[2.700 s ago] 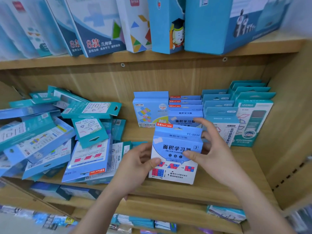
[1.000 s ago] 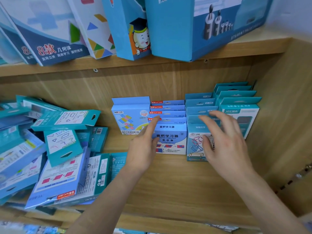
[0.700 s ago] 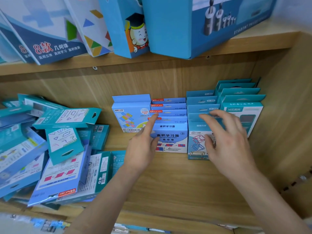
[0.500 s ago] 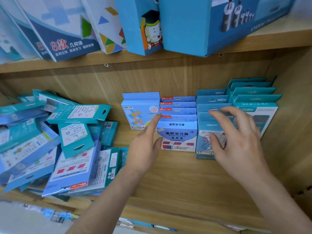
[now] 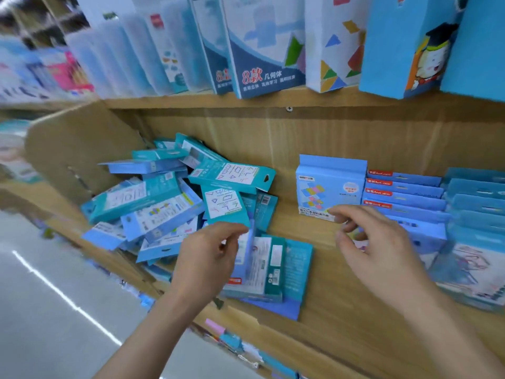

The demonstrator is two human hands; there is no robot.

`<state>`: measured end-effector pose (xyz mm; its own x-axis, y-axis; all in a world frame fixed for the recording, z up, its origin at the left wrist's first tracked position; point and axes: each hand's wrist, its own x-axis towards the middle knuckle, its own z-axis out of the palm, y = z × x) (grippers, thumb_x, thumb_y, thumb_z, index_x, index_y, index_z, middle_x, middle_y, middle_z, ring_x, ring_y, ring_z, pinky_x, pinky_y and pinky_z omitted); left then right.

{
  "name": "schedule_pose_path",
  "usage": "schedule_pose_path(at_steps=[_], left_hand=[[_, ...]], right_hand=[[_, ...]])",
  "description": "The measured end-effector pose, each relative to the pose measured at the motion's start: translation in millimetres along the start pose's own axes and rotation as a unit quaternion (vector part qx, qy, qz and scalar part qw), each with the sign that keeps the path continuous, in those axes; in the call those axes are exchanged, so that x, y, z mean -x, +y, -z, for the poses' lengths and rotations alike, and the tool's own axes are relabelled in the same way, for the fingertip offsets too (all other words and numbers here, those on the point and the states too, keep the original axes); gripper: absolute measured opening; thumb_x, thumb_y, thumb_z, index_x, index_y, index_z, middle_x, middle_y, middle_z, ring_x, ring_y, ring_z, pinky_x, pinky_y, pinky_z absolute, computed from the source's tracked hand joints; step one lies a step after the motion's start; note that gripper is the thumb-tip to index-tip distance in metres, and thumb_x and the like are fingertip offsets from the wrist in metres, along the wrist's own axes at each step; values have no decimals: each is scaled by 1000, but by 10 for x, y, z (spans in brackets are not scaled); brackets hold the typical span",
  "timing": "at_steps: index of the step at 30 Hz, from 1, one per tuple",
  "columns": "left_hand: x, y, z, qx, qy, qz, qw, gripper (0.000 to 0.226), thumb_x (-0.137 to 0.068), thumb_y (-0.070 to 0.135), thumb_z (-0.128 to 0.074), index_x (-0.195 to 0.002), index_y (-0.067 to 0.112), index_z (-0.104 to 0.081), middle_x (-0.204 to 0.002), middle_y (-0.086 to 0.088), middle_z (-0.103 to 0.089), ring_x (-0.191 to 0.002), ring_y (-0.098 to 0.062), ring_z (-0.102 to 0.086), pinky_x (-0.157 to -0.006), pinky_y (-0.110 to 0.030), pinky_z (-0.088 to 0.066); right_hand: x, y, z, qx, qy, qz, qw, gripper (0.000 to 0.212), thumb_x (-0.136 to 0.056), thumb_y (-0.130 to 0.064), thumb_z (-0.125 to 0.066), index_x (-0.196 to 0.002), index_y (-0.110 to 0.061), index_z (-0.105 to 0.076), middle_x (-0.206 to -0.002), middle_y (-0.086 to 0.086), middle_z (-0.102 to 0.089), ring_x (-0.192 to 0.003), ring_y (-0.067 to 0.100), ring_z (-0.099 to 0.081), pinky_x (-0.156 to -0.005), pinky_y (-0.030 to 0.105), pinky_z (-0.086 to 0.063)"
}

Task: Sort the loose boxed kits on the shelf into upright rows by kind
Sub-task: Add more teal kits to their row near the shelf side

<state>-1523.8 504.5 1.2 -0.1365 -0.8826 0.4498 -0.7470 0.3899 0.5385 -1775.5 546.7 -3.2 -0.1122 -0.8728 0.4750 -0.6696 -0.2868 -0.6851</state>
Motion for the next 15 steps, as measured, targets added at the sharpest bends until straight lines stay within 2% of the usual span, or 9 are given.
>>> schedule_pose_path(at_steps=[2, 4, 7, 11, 15], left_hand=[[-27, -210, 189, -24, 15, 20, 999, 20, -87, 9, -63, -95, 24, -74, -91, 10, -73, -73, -5, -63, -67, -31, -56], [-70, -410, 387, -32, 27, 36, 998, 17, -87, 18, -62, -95, 29, -72, -88, 15, -72, -71, -4, -63, -65, -30, -55], [-173, -768, 687, -37, 44, 63, 996, 17, -86, 27, -57, -95, 28, -71, -88, 13, -73, -71, -10, -66, -62, -28, -55], [-381, -1328, 1088, -76, 55, 67, 993, 18, -87, 21, -61, -101, 23, -71, -98, 9, -71, -88, -15, -66, -79, -38, -55], [-622, -1883, 1436, -125, 36, 64, 989, 22, -90, 16, -60, -109, 24, -67, -113, 5, -65, -102, -19, -61, -86, -37, -51]], right_hand=[[-140, -133, -218, -2, -48, 8, 999, 31, -83, -7, -64, -107, -26, -64, -93, -13, -61, -84, 5, -55, -76, 26, -47], [-285, -276, -456, 6, -85, 27, 996, 29, -83, -10, -64, -107, -26, -64, -92, -11, -61, -82, 5, -55, -77, 32, -49], [-515, -528, -858, 11, -128, 50, 990, 30, -85, -16, -63, -111, -31, -61, -97, -15, -60, -85, 2, -54, -78, 29, -48], [-884, -910, -1407, 21, -176, 78, 981, 34, -89, -20, -60, -121, -31, -56, -110, -15, -57, -98, 1, -51, -84, 19, -39], [-1327, -1290, -1938, 36, -184, 107, 976, 44, -89, -20, -58, -131, -31, -49, -129, -12, -51, -117, 7, -48, -95, 23, -37]])
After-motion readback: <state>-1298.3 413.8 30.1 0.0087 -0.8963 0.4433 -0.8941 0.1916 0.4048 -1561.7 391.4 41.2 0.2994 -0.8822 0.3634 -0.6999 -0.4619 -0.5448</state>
